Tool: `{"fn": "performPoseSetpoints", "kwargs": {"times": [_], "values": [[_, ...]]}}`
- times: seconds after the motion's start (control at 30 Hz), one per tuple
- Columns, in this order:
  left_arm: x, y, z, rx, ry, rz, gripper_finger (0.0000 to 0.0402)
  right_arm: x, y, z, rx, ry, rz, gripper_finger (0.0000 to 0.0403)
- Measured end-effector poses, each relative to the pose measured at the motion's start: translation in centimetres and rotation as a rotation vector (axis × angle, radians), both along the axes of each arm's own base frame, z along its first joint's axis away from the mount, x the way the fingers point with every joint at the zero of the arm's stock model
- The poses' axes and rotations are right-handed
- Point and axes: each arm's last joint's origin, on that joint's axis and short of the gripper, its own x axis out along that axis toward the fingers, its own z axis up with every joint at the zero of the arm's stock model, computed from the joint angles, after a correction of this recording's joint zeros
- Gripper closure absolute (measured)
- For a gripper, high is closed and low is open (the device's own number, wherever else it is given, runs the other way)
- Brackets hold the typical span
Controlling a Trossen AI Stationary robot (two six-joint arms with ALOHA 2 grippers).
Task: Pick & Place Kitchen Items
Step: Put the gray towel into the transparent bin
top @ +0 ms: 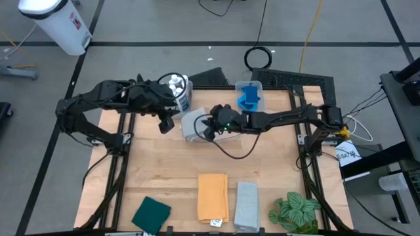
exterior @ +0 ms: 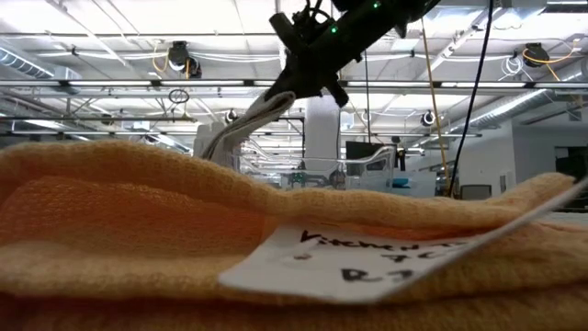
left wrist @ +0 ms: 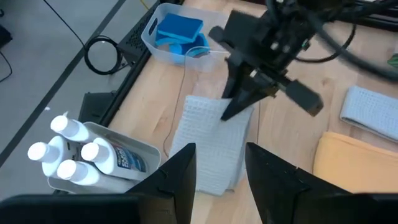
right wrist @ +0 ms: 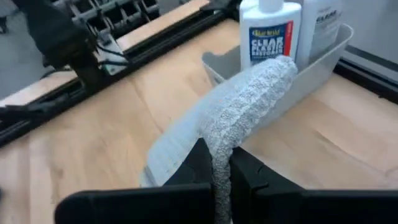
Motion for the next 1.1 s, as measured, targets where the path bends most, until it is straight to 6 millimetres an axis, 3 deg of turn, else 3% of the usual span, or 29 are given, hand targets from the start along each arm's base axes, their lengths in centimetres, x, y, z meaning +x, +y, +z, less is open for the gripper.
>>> {"fn": "performPoseSetpoints", "kwargs": {"times": [0.3,0.7,1.1], "values": [[-0.1,0.0,-0.1,0.002,0.008,0.008,0.0258,-1.3,-0.5,-1.0,-0.030,0.162,-0.077,0.0403],[-0.1,0.0,0.0,-0.002,0.004,0.013,0.0259,-4.1,-1.9,-7.2,0.012,0.281,-0.140,0.0403],[-0.1,0.0,0.0,-0.012,0.000,0.027,0.0258,-5.9,-3.4,-9.4,0.036,0.375,-0.198,0.0403]]}}
